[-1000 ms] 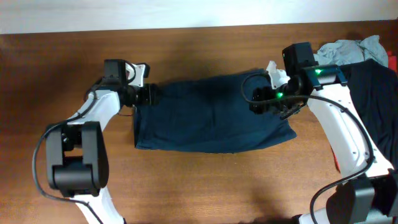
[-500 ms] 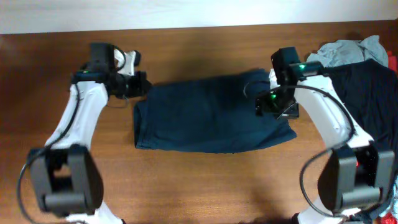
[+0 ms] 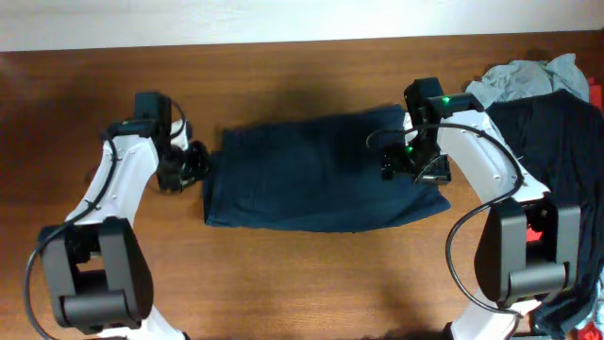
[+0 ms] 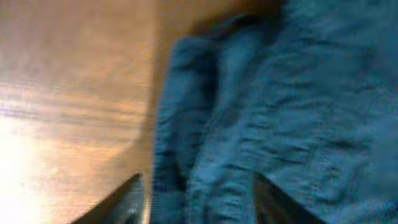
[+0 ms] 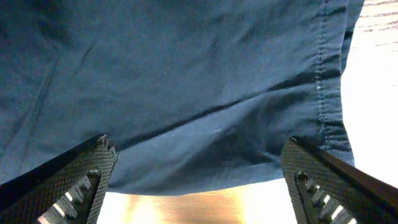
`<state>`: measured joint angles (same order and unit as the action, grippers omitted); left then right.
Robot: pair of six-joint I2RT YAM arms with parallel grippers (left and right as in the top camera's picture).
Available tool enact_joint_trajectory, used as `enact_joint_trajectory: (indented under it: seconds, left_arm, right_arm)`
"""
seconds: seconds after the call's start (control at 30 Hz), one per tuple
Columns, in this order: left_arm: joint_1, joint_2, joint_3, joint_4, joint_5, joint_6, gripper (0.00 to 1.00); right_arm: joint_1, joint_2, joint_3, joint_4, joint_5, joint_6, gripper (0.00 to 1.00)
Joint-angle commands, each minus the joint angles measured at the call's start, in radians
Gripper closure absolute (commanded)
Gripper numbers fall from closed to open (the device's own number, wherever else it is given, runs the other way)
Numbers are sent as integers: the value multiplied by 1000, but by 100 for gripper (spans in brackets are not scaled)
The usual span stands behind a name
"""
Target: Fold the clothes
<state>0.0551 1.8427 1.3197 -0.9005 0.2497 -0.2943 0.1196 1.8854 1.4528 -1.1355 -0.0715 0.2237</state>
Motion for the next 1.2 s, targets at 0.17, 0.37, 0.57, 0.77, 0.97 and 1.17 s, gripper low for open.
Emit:
enact_joint_trajectory:
  seconds: [0.17, 0.37, 0.57, 0.77, 0.97, 1.17]
  left_arm:
    - [44, 10, -183, 171, 201, 63, 13]
    - [44, 11, -293, 299, 237, 69, 4]
    - [43, 11, -317, 418, 366, 87, 5]
    - [14, 11, -317, 531, 486, 87, 11]
    - [-31, 10, -315, 556, 487, 87, 93]
    - [46, -50, -200, 347, 425, 107, 99]
  right_arm:
    - [4, 3, -6, 2, -3, -10, 13]
    - [4, 3, -6, 2, -3, -10, 13]
    - [4, 3, -6, 4, -3, -10, 13]
    - [4, 3, -6, 5, -3, -9, 13]
    - [4, 3, -6, 5, -3, -9, 14]
    - [3, 0, -5, -19, -10, -9, 14]
